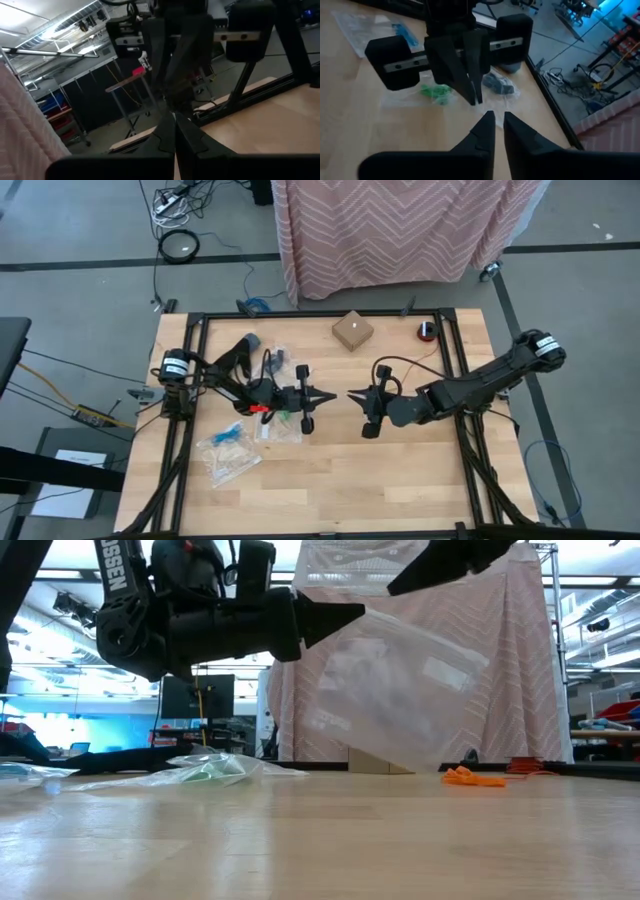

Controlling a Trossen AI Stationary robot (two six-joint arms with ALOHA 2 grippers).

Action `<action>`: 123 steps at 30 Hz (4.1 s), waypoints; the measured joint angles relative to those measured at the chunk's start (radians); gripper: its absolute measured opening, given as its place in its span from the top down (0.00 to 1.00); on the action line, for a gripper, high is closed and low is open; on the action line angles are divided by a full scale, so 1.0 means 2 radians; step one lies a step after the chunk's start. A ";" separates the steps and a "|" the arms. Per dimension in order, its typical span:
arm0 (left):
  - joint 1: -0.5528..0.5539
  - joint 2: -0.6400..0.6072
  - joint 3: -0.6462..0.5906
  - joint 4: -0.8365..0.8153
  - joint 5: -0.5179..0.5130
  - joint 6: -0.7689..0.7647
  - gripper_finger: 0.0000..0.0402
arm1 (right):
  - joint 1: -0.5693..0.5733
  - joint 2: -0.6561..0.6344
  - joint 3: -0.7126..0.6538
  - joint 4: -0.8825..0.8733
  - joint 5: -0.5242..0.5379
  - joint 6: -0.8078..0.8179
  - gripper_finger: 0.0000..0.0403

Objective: Sort rubber bands
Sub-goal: Open the transparent zip bag

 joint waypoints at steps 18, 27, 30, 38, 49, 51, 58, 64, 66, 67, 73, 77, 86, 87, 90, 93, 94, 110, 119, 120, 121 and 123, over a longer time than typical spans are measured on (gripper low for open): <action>0.003 -0.039 -0.021 0.020 -0.062 -0.014 0.99 | 0.036 -0.033 0.000 -0.149 0.043 0.122 0.72; -0.001 -0.040 -0.032 0.027 -0.036 -0.016 0.99 | 0.038 -0.040 0.000 -0.083 0.045 0.053 0.73; -0.002 -0.040 -0.032 0.030 -0.032 -0.018 0.99 | 0.030 -0.037 0.000 -0.050 0.042 0.012 0.74; -0.003 -0.040 -0.032 0.031 -0.028 -0.030 0.99 | -0.018 -0.036 0.000 -0.005 -0.025 -0.014 0.74; -0.003 -0.040 -0.031 0.029 -0.013 -0.041 0.99 | -0.057 -0.032 0.000 0.038 -0.104 -0.043 0.78; -0.003 -0.040 -0.031 0.029 -0.013 -0.041 0.99 | -0.060 -0.026 0.000 0.037 -0.114 -0.043 0.78; -0.002 -0.040 -0.031 0.027 -0.011 -0.040 0.99 | -0.066 -0.002 0.000 0.052 -0.118 -0.064 0.78; -0.002 -0.040 -0.031 0.022 -0.011 -0.040 0.99 | -0.067 -0.006 0.000 0.063 -0.116 -0.065 0.78; -0.002 -0.040 -0.031 0.022 -0.011 -0.040 0.99 | -0.067 -0.006 0.000 0.058 -0.116 -0.065 0.78; -0.002 -0.040 -0.031 0.023 -0.011 -0.039 0.99 | -0.067 -0.006 0.000 0.055 -0.116 -0.064 0.78; -0.002 -0.040 -0.031 0.022 -0.011 -0.039 0.99 | -0.067 -0.006 0.000 0.052 -0.117 -0.063 0.78; -0.002 -0.040 -0.031 0.024 -0.011 -0.039 0.99 | -0.067 -0.006 0.000 0.046 -0.117 -0.061 0.78; -0.002 -0.040 -0.031 0.026 -0.011 -0.038 0.99 | -0.069 -0.006 0.000 0.038 -0.117 -0.059 0.78; -0.002 -0.040 -0.031 0.026 -0.011 -0.038 0.99 | -0.070 -0.006 0.000 0.038 -0.117 -0.059 0.78; -0.002 -0.040 -0.031 0.026 -0.010 -0.038 0.99 | -0.075 -0.006 0.000 0.035 -0.117 -0.057 0.78; -0.003 -0.040 -0.031 0.030 -0.009 -0.038 0.99 | -0.082 -0.004 0.000 0.026 -0.123 -0.047 0.79; -0.003 -0.040 -0.031 0.030 -0.007 -0.038 0.99 | -0.085 -0.003 0.000 0.021 -0.128 -0.042 0.79; -0.003 -0.040 -0.031 0.029 0.007 -0.042 0.99 | -0.096 0.004 0.000 0.033 -0.122 -0.035 0.80; -0.004 -0.040 -0.031 0.031 0.020 -0.055 0.99 | -0.109 0.004 0.000 0.032 -0.118 -0.038 0.87; -0.004 -0.040 -0.031 0.031 0.023 -0.055 0.99 | -0.111 0.004 0.000 0.031 -0.119 -0.039 0.88; -0.004 -0.040 -0.031 0.031 0.026 -0.055 0.99 | -0.113 0.004 0.000 0.030 -0.124 -0.039 0.90; -0.004 -0.040 -0.031 0.031 0.030 -0.062 0.99 | -0.117 0.004 0.000 0.028 -0.139 -0.039 0.92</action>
